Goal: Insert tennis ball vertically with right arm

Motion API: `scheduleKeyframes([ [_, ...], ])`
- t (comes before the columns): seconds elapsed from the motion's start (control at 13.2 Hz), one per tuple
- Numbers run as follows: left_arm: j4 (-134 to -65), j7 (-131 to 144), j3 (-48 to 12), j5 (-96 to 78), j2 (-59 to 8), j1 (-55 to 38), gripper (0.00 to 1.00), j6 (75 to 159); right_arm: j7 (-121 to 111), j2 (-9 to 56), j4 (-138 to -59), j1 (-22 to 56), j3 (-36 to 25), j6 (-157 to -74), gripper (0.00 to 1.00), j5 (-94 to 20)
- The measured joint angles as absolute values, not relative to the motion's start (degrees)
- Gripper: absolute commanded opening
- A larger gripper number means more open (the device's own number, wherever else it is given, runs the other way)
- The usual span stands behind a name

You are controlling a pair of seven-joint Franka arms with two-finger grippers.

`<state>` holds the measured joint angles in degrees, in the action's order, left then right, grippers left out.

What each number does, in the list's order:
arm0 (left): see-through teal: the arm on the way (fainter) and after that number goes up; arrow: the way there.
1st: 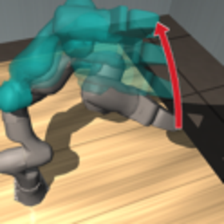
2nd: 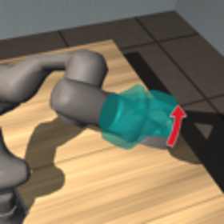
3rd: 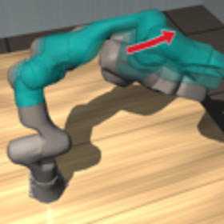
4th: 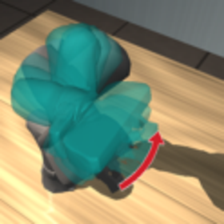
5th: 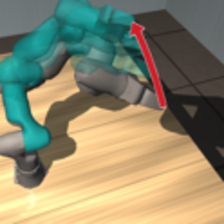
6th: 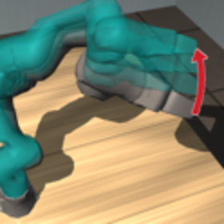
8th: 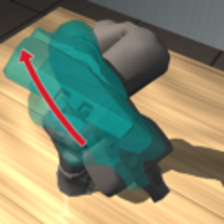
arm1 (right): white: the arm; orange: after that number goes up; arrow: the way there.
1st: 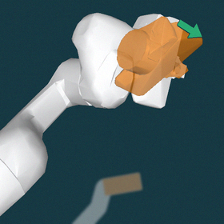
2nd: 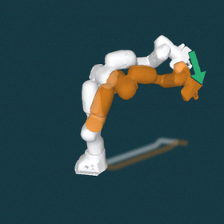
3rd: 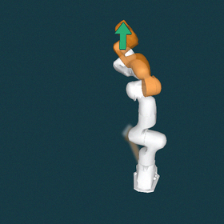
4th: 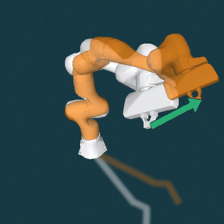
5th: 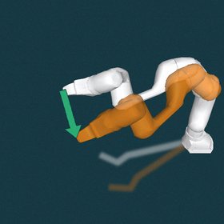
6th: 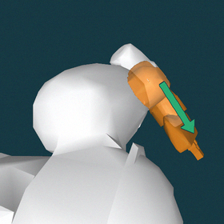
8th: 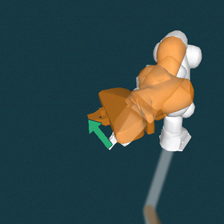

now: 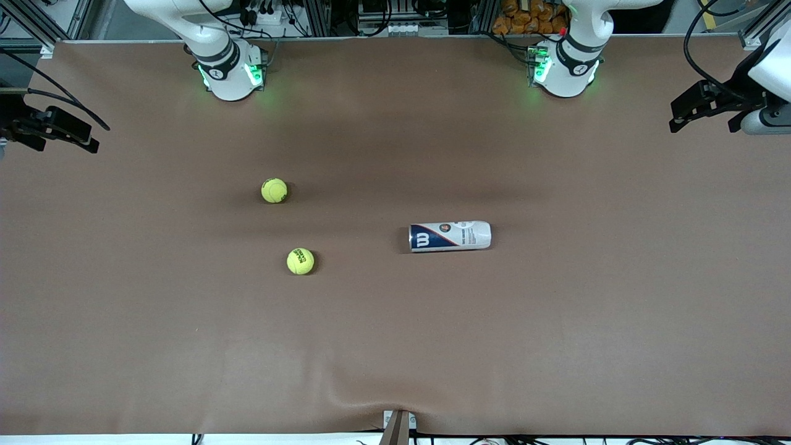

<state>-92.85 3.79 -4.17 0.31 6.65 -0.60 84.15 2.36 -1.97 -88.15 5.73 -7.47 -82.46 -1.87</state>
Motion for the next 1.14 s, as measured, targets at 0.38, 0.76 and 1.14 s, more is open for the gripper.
scheduleKeyframes([
  [0.38, -92.35, 3.79, -4.21, 0.31, 6.6, -0.43, 1.0, 84.15, 2.24, -1.89, -88.15, 5.73, -7.48, -82.57, 1.0, -1.87],
  [0.76, -92.18, 3.82, -4.37, 0.31, 5.26, -0.59, 1.0, 84.15, 2.11, -1.77, -88.16, 5.72, -7.48, -82.59, 1.0, -1.87],
  [1.14, -92.07, 4.13, -5.47, 0.24, 0.78, -3.32, 1.0, 84.21, 1.98, -1.42, -88.21, 5.76, -7.43, -82.59, 1.0, -1.86],
])
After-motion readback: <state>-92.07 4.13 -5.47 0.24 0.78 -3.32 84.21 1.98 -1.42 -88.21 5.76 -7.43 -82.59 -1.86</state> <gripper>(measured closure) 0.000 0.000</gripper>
